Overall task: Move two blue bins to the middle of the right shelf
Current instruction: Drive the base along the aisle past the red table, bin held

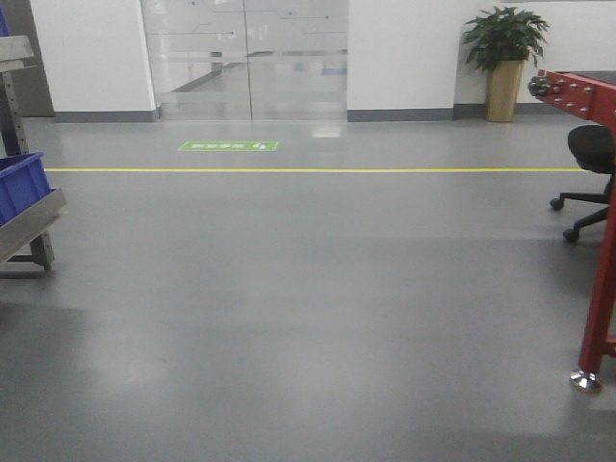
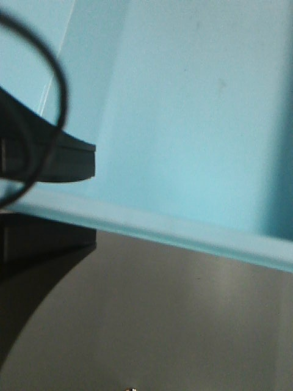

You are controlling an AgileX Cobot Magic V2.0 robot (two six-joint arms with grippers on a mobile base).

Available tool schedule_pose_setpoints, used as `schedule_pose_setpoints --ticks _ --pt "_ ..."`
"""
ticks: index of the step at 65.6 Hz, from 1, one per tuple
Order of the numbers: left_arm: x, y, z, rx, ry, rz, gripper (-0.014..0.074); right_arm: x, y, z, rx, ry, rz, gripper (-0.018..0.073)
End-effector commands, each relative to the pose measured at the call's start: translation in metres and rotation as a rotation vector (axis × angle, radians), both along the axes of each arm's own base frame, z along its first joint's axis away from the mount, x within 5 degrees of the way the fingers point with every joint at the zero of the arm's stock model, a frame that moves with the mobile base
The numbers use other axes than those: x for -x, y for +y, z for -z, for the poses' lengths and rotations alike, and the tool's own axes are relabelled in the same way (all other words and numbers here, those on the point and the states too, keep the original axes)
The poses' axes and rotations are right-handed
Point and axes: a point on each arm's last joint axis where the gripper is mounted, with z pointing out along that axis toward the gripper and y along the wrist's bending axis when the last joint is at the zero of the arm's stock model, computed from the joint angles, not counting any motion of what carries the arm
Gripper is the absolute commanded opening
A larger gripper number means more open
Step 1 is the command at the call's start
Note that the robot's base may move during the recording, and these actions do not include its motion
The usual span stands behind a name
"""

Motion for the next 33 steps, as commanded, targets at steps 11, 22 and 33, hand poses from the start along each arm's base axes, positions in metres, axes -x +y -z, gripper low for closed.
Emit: schedule_pose_setpoints --ticks 11,22,33 --pt "0.0086 -0.003 -0.0261 0.109 -0.165 0.038 -0.0111 0.0028 0.0043 -0.012 -0.05 -0.081 -0.031 -0.0153" --pt "0.0084 -0.0027 -0.0261 0.106 -0.166 0.037 -0.0111 0.0028 0.0043 -0.012 -0.05 -0.081 -0.031 -0.0153" --pt "0.0084 -0.0027 -0.0261 0.106 -0.166 0.037 -0.0111 0.0028 0.0043 -0.012 -0.05 -0.081 -0.031 -0.0153"
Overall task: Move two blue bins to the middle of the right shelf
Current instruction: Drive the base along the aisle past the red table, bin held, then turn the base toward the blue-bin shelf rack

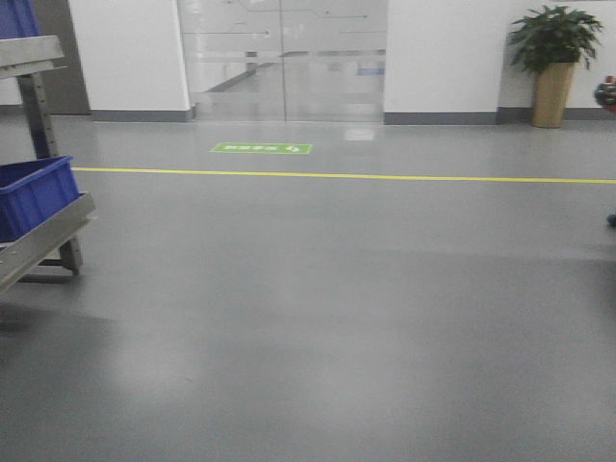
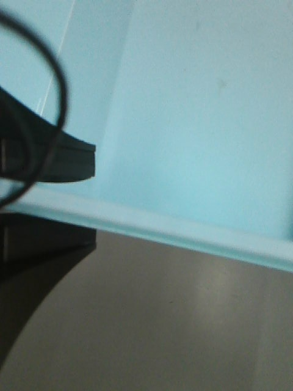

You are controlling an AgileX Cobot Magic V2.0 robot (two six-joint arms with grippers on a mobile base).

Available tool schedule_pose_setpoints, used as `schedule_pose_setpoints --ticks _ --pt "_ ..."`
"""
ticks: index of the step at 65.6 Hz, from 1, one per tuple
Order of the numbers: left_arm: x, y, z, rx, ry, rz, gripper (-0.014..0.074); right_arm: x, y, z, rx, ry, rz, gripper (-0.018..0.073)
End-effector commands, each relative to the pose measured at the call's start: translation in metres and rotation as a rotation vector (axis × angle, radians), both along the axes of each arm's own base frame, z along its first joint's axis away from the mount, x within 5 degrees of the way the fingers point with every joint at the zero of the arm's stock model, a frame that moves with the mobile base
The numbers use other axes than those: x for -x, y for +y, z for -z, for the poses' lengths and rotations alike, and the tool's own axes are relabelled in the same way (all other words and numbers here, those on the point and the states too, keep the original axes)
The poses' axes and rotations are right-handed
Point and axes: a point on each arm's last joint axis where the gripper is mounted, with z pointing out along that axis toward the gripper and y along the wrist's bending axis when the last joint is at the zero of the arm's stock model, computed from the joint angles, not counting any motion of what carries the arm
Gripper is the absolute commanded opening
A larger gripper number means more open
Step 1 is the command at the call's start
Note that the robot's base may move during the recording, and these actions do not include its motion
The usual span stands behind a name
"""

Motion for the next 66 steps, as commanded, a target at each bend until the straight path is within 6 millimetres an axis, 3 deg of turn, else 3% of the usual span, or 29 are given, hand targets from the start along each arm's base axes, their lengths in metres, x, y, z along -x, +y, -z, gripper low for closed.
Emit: schedule_pose_setpoints --ticks 1,66 --pt "0.0084 -0.0027 -0.0261 0.106 -0.166 0.037 -0.0111 0.0029 0.0042 -0.0118 -0.049 -0.079 -0.032 -0.0153" --pt "0.0084 -0.0026 -0.0261 0.104 -0.167 0.036 -0.0111 0.0029 0.0042 -0.0118 -0.049 -0.079 -0.032 -0.0153"
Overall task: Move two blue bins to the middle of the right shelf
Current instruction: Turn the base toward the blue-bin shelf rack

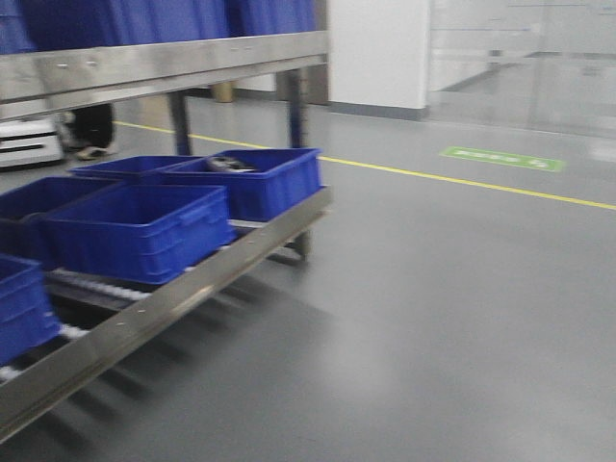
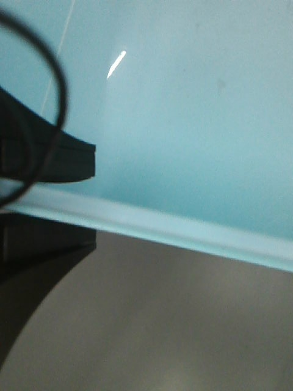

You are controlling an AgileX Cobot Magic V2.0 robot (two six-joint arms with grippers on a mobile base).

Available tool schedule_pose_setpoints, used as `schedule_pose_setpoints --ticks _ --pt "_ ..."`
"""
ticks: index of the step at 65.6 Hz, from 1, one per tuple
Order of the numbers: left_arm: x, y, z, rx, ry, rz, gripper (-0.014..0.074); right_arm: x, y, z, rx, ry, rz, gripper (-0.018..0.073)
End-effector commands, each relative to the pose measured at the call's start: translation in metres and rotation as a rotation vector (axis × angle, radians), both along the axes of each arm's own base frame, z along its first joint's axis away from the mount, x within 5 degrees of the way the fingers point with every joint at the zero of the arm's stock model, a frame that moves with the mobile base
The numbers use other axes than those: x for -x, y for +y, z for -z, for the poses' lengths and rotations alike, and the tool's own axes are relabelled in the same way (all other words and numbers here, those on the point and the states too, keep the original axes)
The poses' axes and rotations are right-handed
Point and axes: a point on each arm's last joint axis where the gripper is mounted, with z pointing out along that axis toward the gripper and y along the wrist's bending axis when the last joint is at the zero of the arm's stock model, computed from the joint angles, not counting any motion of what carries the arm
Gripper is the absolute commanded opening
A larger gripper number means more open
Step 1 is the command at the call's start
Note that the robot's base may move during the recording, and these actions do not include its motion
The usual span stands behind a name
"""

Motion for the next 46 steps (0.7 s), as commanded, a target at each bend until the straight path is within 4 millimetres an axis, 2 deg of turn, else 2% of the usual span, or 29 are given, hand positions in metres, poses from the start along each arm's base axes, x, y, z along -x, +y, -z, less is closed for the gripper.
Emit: schedule_pose_setpoints --ticks 1,46 --pt "0.0087 -0.0026 -0.0263 0.106 -0.167 0.037 -0.0111 0.003 0.0042 -0.0117 -0.048 -0.077 -0.032 -0.0153" --pt "0.0087 -0.0026 -0.0263 0.106 -0.167 0.037 -0.0111 0.003 0.0042 -0.0117 -0.048 -0.077 -0.032 -0.0153"
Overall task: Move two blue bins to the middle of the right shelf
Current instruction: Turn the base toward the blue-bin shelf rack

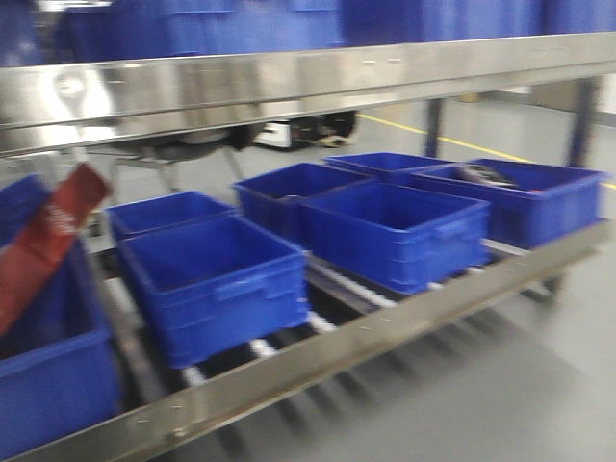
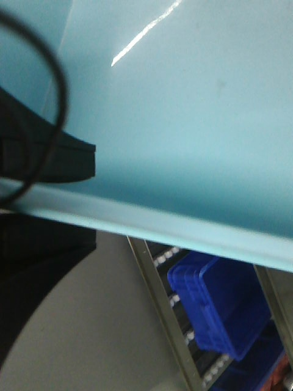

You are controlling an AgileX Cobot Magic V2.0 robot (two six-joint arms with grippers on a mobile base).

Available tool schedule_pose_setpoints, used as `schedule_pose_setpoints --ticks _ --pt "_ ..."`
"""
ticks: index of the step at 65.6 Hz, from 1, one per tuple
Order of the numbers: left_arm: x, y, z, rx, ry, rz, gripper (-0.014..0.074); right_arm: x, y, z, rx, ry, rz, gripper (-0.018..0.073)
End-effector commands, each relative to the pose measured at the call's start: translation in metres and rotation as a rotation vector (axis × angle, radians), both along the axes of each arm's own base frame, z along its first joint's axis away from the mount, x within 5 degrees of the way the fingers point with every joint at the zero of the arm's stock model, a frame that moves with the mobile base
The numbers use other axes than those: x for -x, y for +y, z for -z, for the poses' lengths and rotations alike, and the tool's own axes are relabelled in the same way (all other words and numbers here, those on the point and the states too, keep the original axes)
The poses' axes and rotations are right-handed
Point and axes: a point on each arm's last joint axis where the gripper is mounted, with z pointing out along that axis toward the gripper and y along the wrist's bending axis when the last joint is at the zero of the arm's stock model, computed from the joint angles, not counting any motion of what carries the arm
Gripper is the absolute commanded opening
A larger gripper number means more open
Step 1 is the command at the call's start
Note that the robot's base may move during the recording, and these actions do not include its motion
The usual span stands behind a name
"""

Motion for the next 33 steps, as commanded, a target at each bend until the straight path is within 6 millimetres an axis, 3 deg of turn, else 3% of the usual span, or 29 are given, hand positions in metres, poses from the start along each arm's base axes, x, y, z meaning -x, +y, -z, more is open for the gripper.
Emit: schedule_pose_setpoints --ticks 1,33 --pt "0.0087 -0.0026 -0.0263 0.106 -0.167 0.037 -0.0111 0.0035 0.0038 -0.0122 -0.048 -0.079 -0.031 -0.0153" --pt "0.0087 -0.0026 -0.0263 0.106 -0.167 0.037 -0.0111 0.0035 0.0038 -0.0122 -0.048 -0.079 -0.031 -0.0153"
